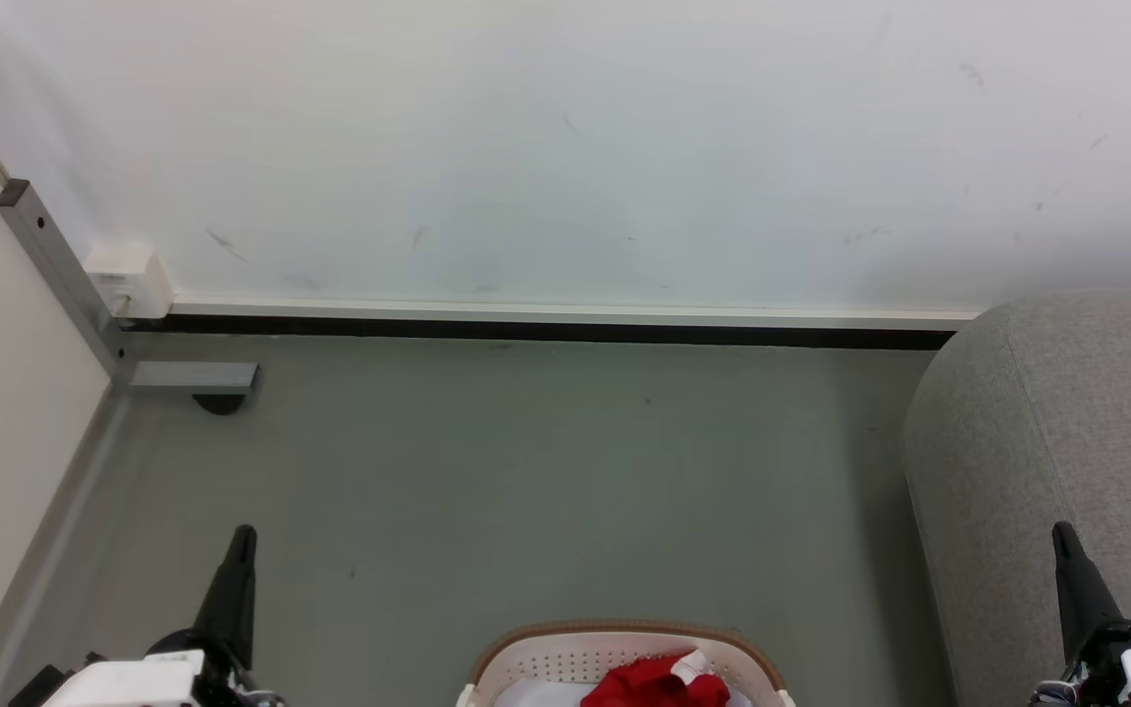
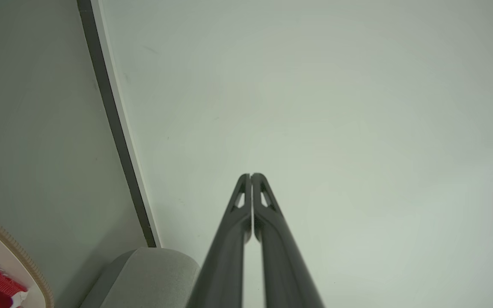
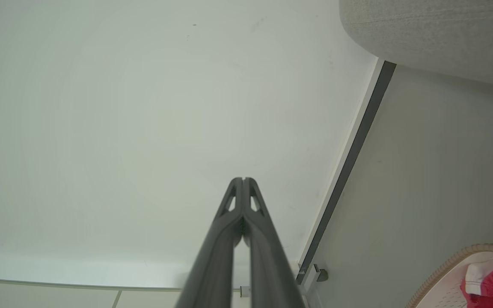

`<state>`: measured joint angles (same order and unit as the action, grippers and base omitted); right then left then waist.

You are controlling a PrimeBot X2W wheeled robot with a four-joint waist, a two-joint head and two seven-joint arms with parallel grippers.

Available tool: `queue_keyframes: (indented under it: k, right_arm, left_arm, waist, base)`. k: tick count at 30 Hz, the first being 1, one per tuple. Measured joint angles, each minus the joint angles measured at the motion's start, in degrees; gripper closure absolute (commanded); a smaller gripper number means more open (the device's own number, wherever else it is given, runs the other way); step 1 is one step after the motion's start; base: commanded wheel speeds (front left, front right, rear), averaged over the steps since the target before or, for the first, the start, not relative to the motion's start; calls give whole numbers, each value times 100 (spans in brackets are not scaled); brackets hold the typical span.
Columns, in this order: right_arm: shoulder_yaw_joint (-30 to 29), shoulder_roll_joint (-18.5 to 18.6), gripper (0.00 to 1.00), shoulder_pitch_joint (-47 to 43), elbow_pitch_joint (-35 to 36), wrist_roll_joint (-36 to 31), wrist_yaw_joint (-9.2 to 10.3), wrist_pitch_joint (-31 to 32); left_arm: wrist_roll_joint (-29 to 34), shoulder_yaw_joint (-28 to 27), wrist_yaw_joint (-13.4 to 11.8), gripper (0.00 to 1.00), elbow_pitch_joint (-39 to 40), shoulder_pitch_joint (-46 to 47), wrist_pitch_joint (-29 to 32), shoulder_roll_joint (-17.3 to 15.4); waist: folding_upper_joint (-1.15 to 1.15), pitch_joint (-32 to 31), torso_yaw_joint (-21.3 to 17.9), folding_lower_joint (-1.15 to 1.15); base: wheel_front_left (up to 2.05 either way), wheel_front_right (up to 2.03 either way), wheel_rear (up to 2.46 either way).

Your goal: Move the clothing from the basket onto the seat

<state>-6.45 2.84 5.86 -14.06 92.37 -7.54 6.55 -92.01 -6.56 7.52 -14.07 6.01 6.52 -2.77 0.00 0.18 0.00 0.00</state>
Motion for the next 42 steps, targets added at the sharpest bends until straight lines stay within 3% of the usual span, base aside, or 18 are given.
queue_keyframes:
  k: [42]
  right_arm:
    - [0, 0, 100, 0, 1, 0, 0, 0]
  left_arm:
    - [0, 1, 0, 100, 0, 0, 0, -1]
  waist:
    - [0, 0, 0, 0]
  base:
    - [0, 0, 0]
